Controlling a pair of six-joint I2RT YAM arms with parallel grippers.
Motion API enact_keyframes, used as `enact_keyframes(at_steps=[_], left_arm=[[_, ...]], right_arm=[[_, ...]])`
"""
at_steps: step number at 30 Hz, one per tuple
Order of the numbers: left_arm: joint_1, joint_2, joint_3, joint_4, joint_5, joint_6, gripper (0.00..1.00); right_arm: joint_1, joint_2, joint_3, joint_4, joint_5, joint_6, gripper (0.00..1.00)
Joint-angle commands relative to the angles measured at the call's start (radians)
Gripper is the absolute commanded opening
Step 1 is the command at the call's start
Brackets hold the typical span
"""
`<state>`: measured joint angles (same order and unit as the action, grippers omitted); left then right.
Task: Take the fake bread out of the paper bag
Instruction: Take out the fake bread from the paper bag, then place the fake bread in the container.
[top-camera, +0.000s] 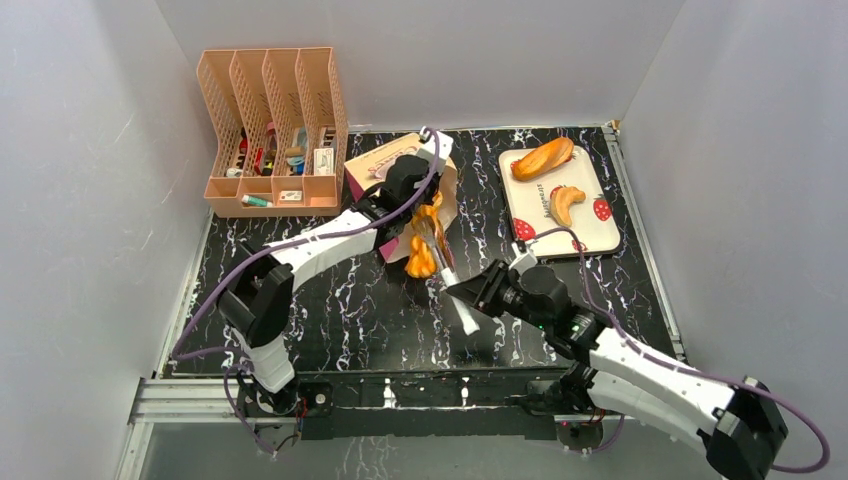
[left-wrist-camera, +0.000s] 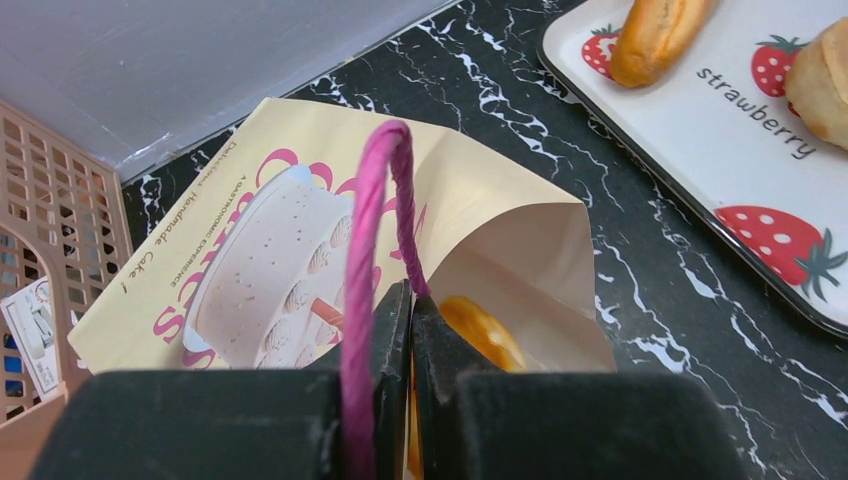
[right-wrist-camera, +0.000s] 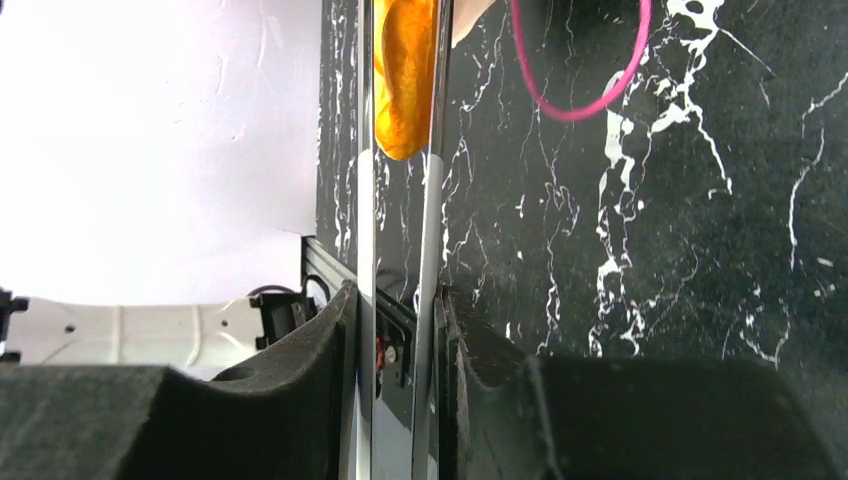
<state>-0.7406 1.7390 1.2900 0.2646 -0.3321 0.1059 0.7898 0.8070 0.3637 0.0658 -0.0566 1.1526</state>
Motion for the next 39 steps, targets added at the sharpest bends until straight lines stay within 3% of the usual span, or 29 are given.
enact_keyframes(at_steps=[1, 7, 14, 23, 28, 36, 39], left_arm=[[0.04, 0.035, 0.09, -0.033, -0.02, -0.041, 0.0], [0.104, 0.103, 0.192, -0.086, 0.009, -0.111, 0.0], [0.128, 0.163, 0.265, -0.117, 0.029, -0.095, 0.0], [0.143, 0.191, 0.284, -0.125, 0.049, -0.075, 0.0], [0.147, 0.156, 0.237, -0.101, 0.1, -0.073, 0.0], [0.147, 0.064, 0.137, -0.082, 0.259, -0.059, 0.0], [0.147, 0.034, 0.112, -0.089, 0.319, -0.056, 0.0]], right_arm=[[-0.003, -0.147, 0.027, -0.129, -0.008, -0.02, 0.0], [-0.003, -0.302, 0.072, -0.322, 0.049, -0.043, 0.0], [-0.003, -0.424, 0.193, -0.513, 0.21, -0.061, 0.0], [-0.003, -0.432, 0.266, -0.589, 0.41, -0.062, 0.0], [-0.003, -0.369, 0.252, -0.52, 0.522, -0.068, 0.0], [-0.015, -0.078, 0.308, -0.332, 0.679, -0.142, 0.0], [-0.082, 0.021, 0.339, -0.262, 0.66, -0.174, 0.0]])
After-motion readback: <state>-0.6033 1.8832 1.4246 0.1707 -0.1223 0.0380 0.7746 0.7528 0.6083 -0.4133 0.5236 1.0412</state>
